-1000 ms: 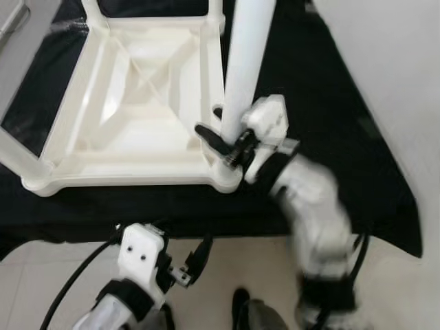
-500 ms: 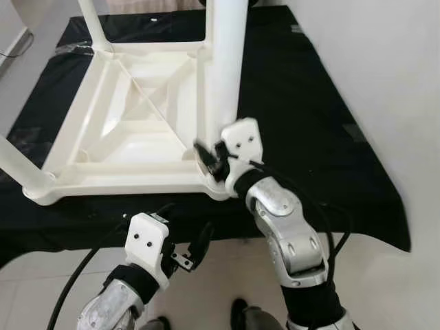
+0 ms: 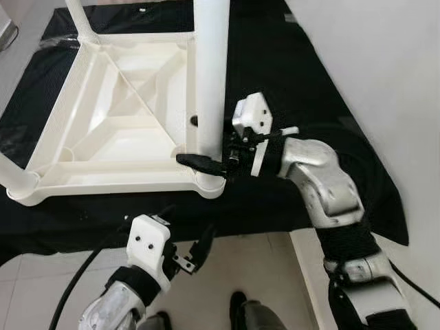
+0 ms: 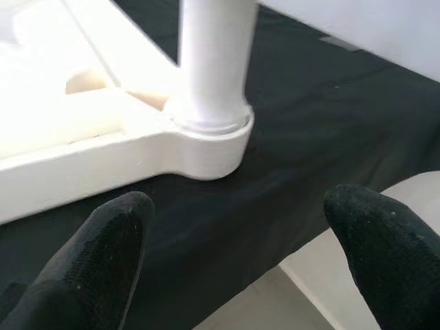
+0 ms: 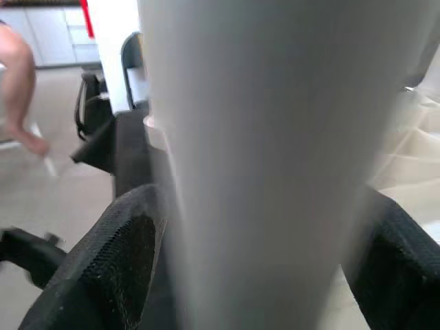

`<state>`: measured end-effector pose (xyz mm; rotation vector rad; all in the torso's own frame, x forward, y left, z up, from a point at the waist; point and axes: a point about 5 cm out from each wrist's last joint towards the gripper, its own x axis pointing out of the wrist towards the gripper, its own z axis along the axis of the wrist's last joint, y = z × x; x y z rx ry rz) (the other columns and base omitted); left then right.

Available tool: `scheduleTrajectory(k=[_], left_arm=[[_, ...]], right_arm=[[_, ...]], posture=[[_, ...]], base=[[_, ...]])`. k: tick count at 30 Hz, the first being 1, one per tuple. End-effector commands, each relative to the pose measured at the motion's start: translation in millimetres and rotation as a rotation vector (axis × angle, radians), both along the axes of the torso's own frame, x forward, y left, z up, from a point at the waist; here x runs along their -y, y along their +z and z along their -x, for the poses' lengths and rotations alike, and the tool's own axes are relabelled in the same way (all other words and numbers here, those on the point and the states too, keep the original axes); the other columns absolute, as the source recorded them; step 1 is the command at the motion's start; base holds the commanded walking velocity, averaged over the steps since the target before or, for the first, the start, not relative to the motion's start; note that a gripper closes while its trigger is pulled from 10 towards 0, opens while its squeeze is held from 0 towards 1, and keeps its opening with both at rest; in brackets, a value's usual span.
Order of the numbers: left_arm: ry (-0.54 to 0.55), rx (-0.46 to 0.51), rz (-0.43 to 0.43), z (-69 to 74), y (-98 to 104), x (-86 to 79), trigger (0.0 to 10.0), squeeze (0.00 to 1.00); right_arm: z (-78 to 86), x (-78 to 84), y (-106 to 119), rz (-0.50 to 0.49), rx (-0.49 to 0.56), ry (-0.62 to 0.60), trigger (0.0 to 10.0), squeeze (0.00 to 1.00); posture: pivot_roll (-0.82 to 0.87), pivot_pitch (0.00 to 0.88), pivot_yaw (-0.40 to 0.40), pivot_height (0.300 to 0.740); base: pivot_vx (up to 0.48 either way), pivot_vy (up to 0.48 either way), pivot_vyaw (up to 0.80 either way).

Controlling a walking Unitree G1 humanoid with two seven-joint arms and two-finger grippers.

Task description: Building children table

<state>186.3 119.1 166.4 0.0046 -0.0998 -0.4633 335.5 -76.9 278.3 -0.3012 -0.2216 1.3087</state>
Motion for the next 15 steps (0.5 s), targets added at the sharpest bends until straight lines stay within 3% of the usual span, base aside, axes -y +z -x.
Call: scheduleTrajectory(k=[1,7,8,9,10,15], left_arm=[[0.003,-0.017,-0.005,6.5,-1,-0.9,10.0,0.00],[0.008,-0.022,-0.006,10.0,-1,-1.8,10.0,0.00],[0.009,-0.023,-0.005,11.2,-1,-1.6,10.0,0.00],[0.009,-0.024,-0.005,12.2,-1,-1.5,10.0,0.00],[0.008,-0.025,-0.004,12.8,-1,-1.4,10.0,0.00],[0.007,-0.028,-0.003,13.8,0,-1.4,10.0,0.00]], right_arm=[[-4.7,5.0,12,0.025,0.018,0.081,10.0,0.00],[-7.2,12.8,21,0.042,0.015,0.176,10.0,0.00],[-8.3,16.1,23,0.053,0.006,0.218,8.5,0.00],[-9.2,18.7,24,0.059,0.000,0.247,3.9,0.00],[-10.8,20.6,25,0.066,-0.005,0.265,0.0,0.00],[-13.2,22.8,24,0.080,-0.012,0.283,0.0,0.00]], posture=[[0.15,0.315,-0.068,0.740],[0.16,0.326,-0.067,0.740],[0.16,0.333,-0.066,0.740],[0.16,0.335,-0.065,0.740],[0.16,0.337,-0.065,0.740],[0.16,0.340,-0.063,0.740]], base=[[0.000,0.000,0.00],[0.000,0.000,0.00],[0.000,0.000,0.00],[0.000,0.000,0.00],[0.000,0.000,0.00],[0.000,0.000,0.00]])
